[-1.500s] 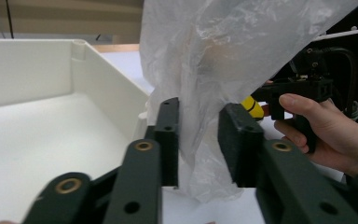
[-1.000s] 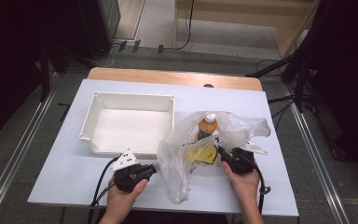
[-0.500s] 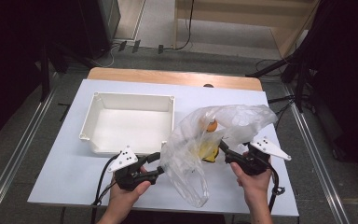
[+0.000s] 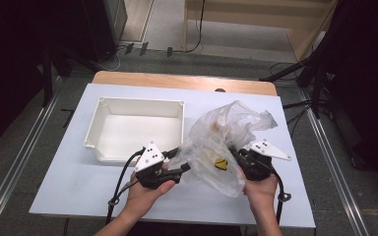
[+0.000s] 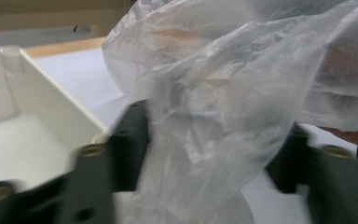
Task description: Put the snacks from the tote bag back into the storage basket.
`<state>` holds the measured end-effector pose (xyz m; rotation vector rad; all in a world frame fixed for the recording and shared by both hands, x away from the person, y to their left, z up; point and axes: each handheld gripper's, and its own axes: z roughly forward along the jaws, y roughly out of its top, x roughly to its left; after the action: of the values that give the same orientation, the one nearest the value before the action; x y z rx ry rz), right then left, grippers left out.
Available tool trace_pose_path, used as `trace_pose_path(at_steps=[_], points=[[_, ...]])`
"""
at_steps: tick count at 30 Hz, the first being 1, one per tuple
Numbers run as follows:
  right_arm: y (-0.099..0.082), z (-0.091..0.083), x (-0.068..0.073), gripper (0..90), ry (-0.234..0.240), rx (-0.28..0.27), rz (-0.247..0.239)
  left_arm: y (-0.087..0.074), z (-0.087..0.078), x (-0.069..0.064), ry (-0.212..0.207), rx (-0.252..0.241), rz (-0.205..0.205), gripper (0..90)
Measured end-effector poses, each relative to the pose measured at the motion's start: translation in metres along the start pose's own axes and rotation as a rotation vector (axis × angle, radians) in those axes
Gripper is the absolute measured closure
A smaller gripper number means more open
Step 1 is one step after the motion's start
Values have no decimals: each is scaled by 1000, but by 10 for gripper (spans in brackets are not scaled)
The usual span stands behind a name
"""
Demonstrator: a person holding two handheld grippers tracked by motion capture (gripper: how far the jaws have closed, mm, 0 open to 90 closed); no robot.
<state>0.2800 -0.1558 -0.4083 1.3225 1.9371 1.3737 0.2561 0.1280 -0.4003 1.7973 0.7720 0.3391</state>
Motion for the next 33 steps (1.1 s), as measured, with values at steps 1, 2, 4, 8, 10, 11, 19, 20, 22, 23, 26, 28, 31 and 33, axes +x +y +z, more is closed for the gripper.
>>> trace_pose_path(at_steps=[1, 2, 4, 8, 10, 11, 19, 20, 22, 23, 26, 28, 31, 33], points=[[1, 2, 2, 818, 4, 8, -8, 0, 0, 1, -23, 11, -13, 761], [1, 4, 2, 814, 4, 11, -11, -1, 1, 2, -55, 27, -28, 814], [-2, 6, 0, 808, 12, 22, -14, -6, 4, 3, -56, 56, -15, 874], [-16, 8, -16, 810, 2, 45, 41, -23, 14, 12, -59, 94, -64, 898], [-23, 9, -26, 810, 1, 46, 81, -29, 18, 13, -48, 119, -61, 900], [-27, 10, -29, 812, -8, 61, 100, -32, 20, 13, -43, 131, -61, 900], [-45, 13, -43, 706, -57, 145, 115, -52, 23, 18, -1, 205, -115, 900], [-43, 8, -43, 636, -42, 121, 107, -50, 21, 18, -7, 191, -118, 899], [-36, -2, -44, 474, -14, 75, 105, -46, 15, 16, -20, 157, -111, 893], [-32, -8, -44, 405, -12, 49, 101, -44, 13, 15, -24, 149, -104, 890], [-21, -26, -43, 258, -18, -4, 92, -38, 6, 11, -32, 115, -90, 889], [-14, -35, -41, 181, -10, -25, 86, -36, 5, 10, -29, 111, -81, 890], [-4, -47, -35, 149, -13, -51, 60, -36, 4, 11, -26, 111, -87, 892], [2, -52, -31, 148, -27, -61, 48, -36, 5, 13, -26, 114, -89, 891]])
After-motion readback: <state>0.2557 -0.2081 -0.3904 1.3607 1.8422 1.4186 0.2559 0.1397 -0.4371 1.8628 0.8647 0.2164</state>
